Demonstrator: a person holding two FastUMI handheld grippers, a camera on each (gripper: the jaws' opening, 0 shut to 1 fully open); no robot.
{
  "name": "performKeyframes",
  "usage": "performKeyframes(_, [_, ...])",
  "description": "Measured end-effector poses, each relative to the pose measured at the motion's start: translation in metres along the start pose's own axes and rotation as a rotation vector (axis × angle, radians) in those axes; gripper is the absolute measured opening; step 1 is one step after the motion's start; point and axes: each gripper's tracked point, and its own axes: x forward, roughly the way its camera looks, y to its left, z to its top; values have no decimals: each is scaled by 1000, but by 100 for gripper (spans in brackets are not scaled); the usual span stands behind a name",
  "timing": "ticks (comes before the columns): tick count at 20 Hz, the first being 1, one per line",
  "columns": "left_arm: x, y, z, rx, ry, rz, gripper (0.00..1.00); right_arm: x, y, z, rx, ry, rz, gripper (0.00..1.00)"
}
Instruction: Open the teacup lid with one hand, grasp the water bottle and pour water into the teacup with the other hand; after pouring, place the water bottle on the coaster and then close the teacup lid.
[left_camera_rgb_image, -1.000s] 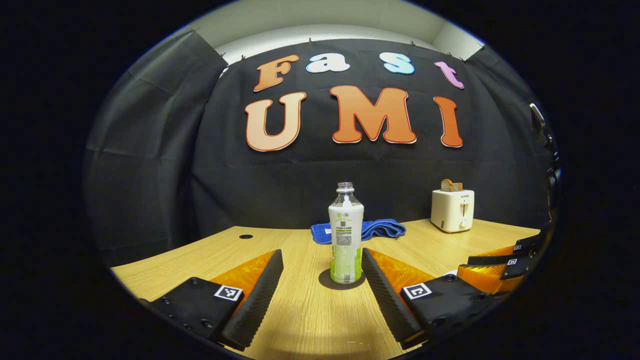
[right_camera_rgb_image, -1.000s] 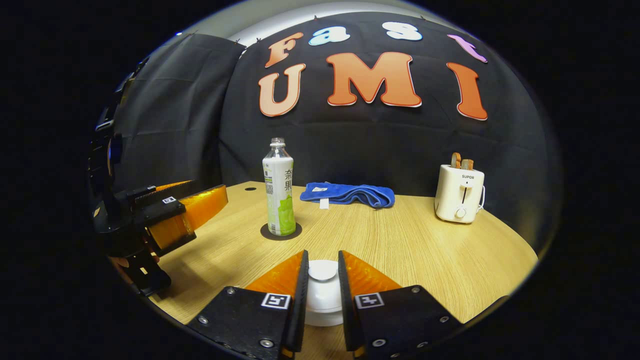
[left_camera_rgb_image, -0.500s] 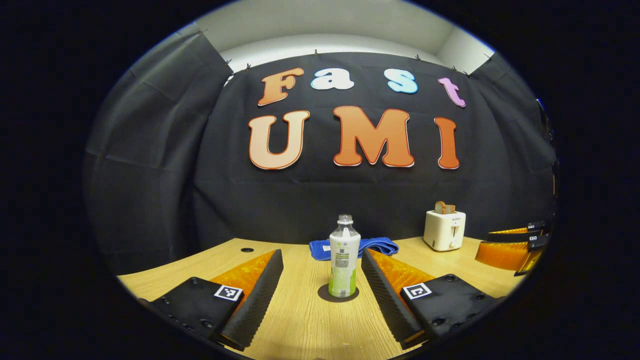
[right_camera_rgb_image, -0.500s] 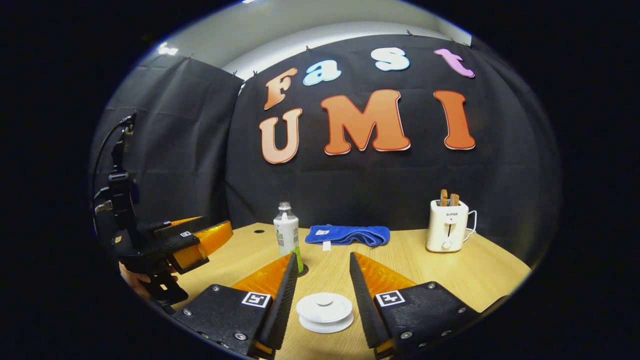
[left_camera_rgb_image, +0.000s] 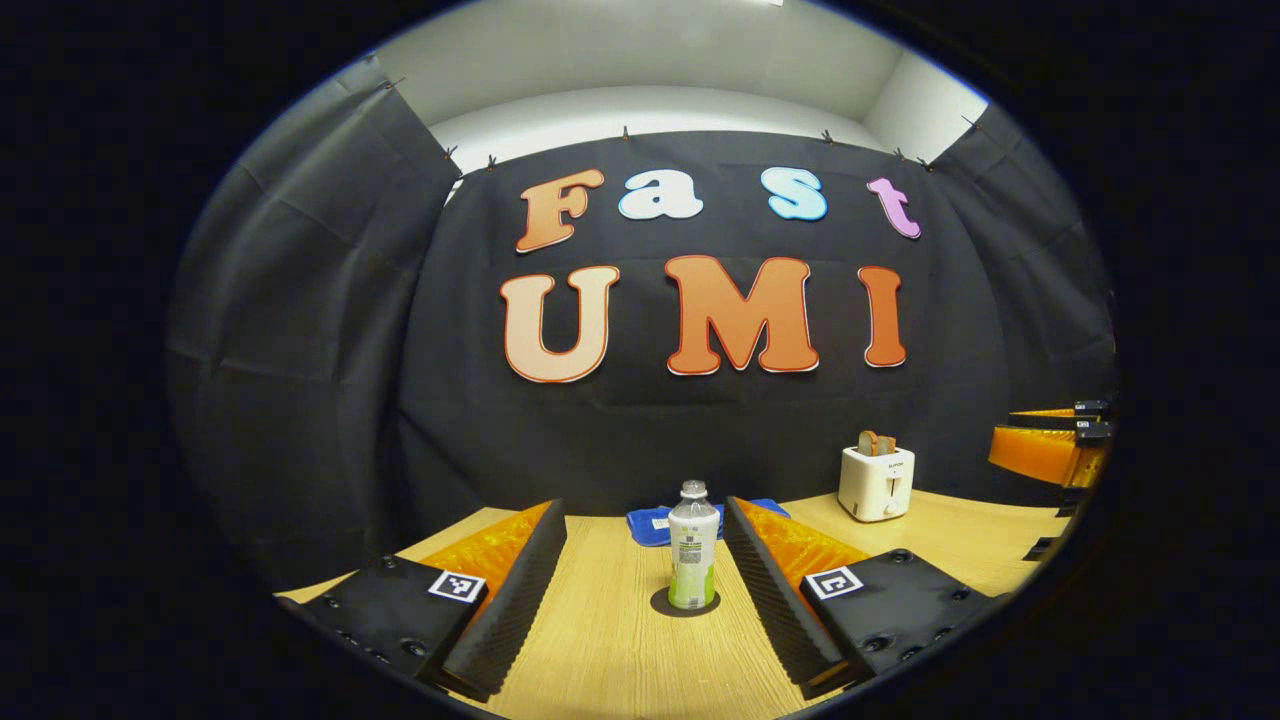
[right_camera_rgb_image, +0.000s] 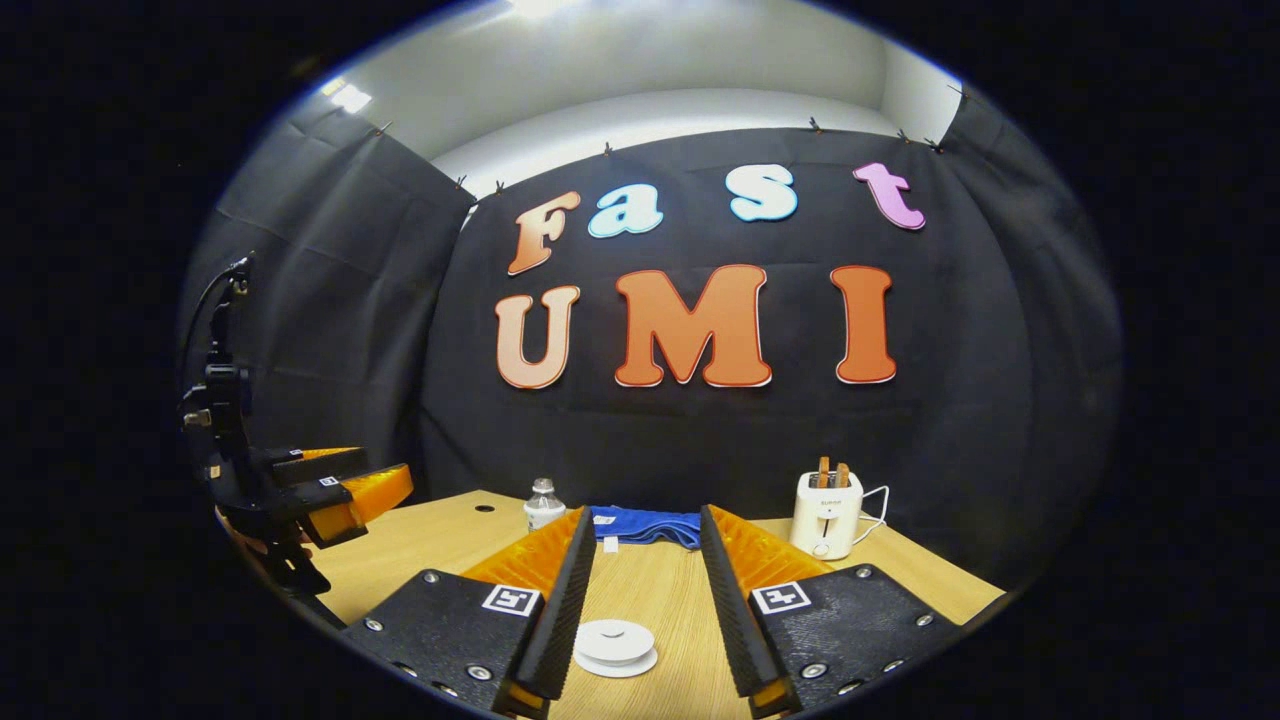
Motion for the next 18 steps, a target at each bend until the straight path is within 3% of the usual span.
performKeyframes(5, [-13, -4, 24, 17, -49, -12, 100, -6, -20, 3, -17, 4, -70, 63])
performKeyframes(9, [-19, -8, 40, 1, -73, -29, 96, -14, -19, 13, -74, -12, -76, 63])
performKeyframes(11, [-21, -8, 48, -4, -77, -31, 96, -17, -13, 20, -91, -21, -65, 69])
performKeyframes(18, [-33, -12, 55, 7, -98, -53, 100, -19, -10, 21, -132, -43, -83, 77])
